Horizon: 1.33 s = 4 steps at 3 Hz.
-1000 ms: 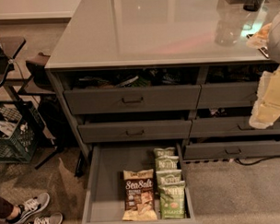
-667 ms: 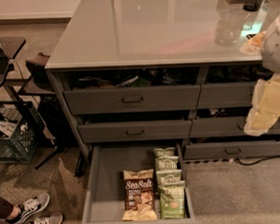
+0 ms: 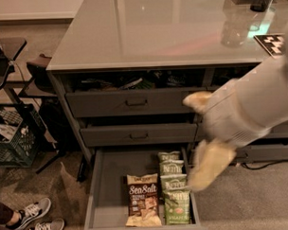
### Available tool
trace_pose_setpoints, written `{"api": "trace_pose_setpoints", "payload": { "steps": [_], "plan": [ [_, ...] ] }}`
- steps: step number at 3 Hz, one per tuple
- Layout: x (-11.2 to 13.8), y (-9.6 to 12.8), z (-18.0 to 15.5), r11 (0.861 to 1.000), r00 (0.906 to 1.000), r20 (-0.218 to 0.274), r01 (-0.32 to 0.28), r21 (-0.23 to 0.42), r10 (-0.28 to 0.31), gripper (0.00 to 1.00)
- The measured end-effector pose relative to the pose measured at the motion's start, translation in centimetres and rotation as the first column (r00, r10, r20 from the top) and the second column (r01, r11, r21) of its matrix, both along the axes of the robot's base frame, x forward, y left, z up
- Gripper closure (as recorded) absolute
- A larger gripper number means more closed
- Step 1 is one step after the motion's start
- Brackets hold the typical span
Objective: Pick brown chip bag from bottom drawer and place on counter
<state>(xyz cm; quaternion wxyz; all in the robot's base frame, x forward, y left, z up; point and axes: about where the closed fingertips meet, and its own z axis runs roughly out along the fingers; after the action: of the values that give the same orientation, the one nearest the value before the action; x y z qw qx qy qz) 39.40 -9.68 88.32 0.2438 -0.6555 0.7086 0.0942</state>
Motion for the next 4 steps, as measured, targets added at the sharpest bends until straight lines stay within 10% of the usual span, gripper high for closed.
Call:
{"api": "trace_pose_setpoints", "payload": {
  "steps": [1, 3, 4],
  "plan": [
    [-1.7, 8.6, -7.9, 0.989, 0.9908, -0.113, -0.059, 0.137, 0.075, 0.00],
    [-5.8, 18.0, -30.3, 0.991, 0.8707, -0.489, 0.018, 0.135, 0.050, 0.00],
    [-3.5, 19.1, -38.8, 0.979, 0.8138, -0.574, 0.179, 0.097, -0.092, 0.00]
  ]
}}
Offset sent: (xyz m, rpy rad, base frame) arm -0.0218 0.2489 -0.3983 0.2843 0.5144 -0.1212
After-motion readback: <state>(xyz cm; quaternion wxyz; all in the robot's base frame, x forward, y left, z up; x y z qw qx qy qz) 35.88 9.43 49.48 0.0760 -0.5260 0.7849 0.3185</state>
